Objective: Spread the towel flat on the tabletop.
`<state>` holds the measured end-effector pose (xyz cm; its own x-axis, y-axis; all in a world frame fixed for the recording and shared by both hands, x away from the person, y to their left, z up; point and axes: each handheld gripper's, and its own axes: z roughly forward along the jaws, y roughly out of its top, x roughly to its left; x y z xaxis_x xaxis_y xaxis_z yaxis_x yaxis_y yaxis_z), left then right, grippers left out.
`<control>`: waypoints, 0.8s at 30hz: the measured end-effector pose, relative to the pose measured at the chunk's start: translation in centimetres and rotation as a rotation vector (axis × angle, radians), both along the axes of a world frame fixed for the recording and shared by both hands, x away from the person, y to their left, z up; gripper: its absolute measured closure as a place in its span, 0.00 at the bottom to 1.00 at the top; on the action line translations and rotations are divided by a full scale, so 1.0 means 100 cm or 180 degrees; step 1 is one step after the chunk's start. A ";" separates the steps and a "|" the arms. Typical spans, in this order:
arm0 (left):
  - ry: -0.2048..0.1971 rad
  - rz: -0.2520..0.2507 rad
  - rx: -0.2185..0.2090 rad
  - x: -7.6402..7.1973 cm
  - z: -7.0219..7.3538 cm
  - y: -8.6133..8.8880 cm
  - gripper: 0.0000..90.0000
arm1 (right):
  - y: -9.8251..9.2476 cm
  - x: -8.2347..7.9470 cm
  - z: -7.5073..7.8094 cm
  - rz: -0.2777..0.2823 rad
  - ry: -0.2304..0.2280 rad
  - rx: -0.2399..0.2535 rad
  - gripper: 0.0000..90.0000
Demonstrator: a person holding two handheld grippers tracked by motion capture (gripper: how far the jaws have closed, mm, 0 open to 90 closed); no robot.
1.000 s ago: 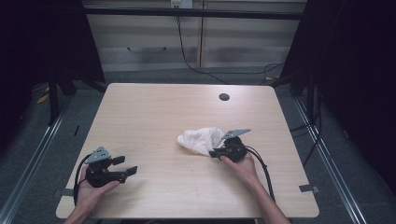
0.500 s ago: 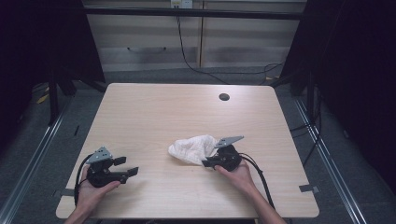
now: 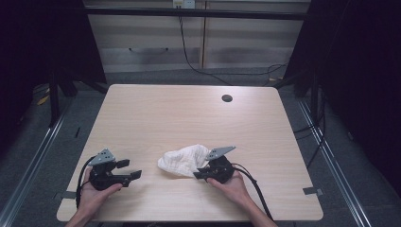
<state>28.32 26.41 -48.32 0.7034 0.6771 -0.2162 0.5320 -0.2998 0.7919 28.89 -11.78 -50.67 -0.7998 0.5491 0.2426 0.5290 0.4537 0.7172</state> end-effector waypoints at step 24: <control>-0.0172 -0.0420 0.0103 0.029 0.030 -0.067 0.48 | -0.046 0.037 0.030 -0.0476 -0.0185 -0.0118 0.78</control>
